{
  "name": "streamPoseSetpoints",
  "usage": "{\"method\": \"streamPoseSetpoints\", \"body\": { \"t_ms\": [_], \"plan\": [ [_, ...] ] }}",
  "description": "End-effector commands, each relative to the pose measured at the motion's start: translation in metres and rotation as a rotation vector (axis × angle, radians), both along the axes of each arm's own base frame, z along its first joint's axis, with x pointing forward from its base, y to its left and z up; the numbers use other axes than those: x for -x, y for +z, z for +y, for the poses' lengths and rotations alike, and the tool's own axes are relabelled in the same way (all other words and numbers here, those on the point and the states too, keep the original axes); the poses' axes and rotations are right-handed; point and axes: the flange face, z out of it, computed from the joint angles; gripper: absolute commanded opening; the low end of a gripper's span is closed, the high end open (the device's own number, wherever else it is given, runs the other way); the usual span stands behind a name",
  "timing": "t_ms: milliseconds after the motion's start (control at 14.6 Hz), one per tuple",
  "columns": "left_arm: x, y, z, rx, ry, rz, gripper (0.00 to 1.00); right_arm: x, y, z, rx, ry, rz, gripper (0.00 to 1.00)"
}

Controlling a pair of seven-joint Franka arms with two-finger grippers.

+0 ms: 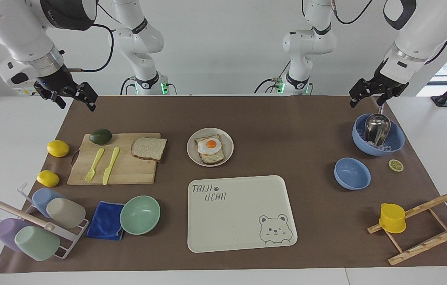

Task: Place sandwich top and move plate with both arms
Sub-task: 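Reach the right gripper toward the bread slice on the cutting board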

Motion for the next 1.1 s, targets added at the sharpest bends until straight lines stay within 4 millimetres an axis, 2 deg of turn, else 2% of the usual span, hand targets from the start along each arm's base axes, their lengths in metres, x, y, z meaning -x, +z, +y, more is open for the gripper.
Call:
{"method": "streamPoseSetpoints", "body": {
  "t_ms": [0, 618, 687, 755, 824, 893, 1030],
  "plan": [
    [0.004, 0.0, 0.003, -0.015, -0.008, 0.001, 1.0, 0.007, 0.0, -0.001, -0.023, 0.022, -0.016, 1.0],
    [0.004, 0.0, 0.003, -0.015, -0.008, 0.001, 1.0, 0.006, 0.004, -0.002, -0.024, 0.014, -0.018, 1.0],
    [0.004, 0.0, 0.003, -0.015, -0.008, 0.001, 1.0, 0.006, 0.004, 0.003, -0.021, 0.029, -0.021, 1.0],
    [0.004, 0.0, 0.003, -0.015, -0.008, 0.001, 1.0, 0.005, 0.0, 0.014, -0.006, 0.048, -0.019, 1.0],
    [0.004, 0.0, 0.003, -0.015, -0.008, 0.001, 1.0, 0.004, -0.013, 0.041, 0.031, 0.096, -0.004, 1.0],
    [0.004, 0.0, 0.002, -0.015, -0.01, 0.001, 1.0, 0.003, -0.021, 0.058, 0.091, 0.115, -0.012, 1.0],
    [0.004, 0.0, 0.003, -0.015, -0.008, 0.001, 1.0, -0.007, -0.051, 0.119, 0.176, 0.126, 0.022, 1.0]
  ]
}}
